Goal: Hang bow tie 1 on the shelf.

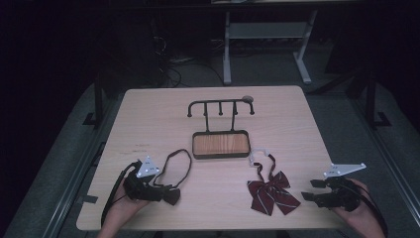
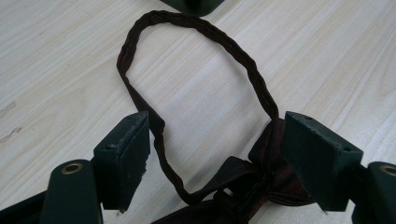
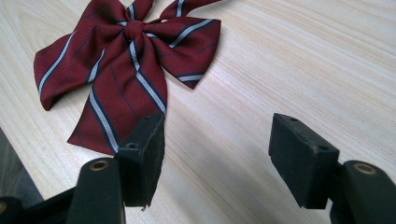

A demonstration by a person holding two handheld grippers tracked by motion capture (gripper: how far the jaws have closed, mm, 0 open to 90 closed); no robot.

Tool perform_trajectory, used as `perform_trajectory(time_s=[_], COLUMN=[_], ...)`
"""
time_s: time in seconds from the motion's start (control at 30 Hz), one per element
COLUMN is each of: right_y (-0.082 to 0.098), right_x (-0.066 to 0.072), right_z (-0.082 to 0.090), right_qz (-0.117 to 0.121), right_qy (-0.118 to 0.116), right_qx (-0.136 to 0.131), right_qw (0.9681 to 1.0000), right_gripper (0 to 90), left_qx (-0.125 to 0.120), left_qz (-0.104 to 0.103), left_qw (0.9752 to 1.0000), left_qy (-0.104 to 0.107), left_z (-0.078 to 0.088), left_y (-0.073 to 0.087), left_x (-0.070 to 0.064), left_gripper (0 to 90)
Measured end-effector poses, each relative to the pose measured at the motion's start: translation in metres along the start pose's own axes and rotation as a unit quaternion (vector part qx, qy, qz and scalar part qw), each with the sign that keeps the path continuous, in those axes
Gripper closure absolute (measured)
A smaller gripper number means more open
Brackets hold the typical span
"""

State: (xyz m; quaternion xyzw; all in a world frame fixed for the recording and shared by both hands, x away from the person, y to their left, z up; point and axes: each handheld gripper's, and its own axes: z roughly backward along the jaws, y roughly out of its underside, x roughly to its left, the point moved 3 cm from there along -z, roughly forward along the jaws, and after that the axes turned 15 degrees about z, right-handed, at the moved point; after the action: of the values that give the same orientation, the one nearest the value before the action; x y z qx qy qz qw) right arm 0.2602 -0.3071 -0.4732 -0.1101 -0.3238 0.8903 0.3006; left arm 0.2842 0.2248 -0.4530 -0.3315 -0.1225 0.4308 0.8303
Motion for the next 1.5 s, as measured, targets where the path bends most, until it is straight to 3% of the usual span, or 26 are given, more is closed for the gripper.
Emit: perform_trajectory(time_s=[0.33, 0.63, 0.97, 1.5], right_y=[-0.007, -0.024, -0.049, -0.088], right_x=[0.004, 0.009, 0.012, 0.012], right_z=[0.001, 0.004, 0.002, -0.003], right_qz=[-0.001, 0.008, 0.030, 0.060], right_qy=[-0.005, -0.003, -0.009, -0.027], right_qx=[-0.006, -0.005, 0.008, 0.032], right_qw=[1.0000, 1.0000, 0.9995, 0.9974], right_gripper=[35.6, 35.8, 37.2, 38.1], left_qx=[0.000, 0.002, -0.002, -0.006], left_qz=[-0.009, -0.009, -0.004, -0.012], left_qw=[1.0000, 0.9999, 1.0000, 0.9999], left_qy=[0.001, 0.005, 0.006, -0.004], left_z=[0.001, 0.000, 0.001, 0.006], left_y=[0.000, 0.001, 0.001, 0.000], left_x=[-0.001, -0.002, 0.000, 0.000], left_gripper=[24.7, 24.6, 24.5, 24.4])
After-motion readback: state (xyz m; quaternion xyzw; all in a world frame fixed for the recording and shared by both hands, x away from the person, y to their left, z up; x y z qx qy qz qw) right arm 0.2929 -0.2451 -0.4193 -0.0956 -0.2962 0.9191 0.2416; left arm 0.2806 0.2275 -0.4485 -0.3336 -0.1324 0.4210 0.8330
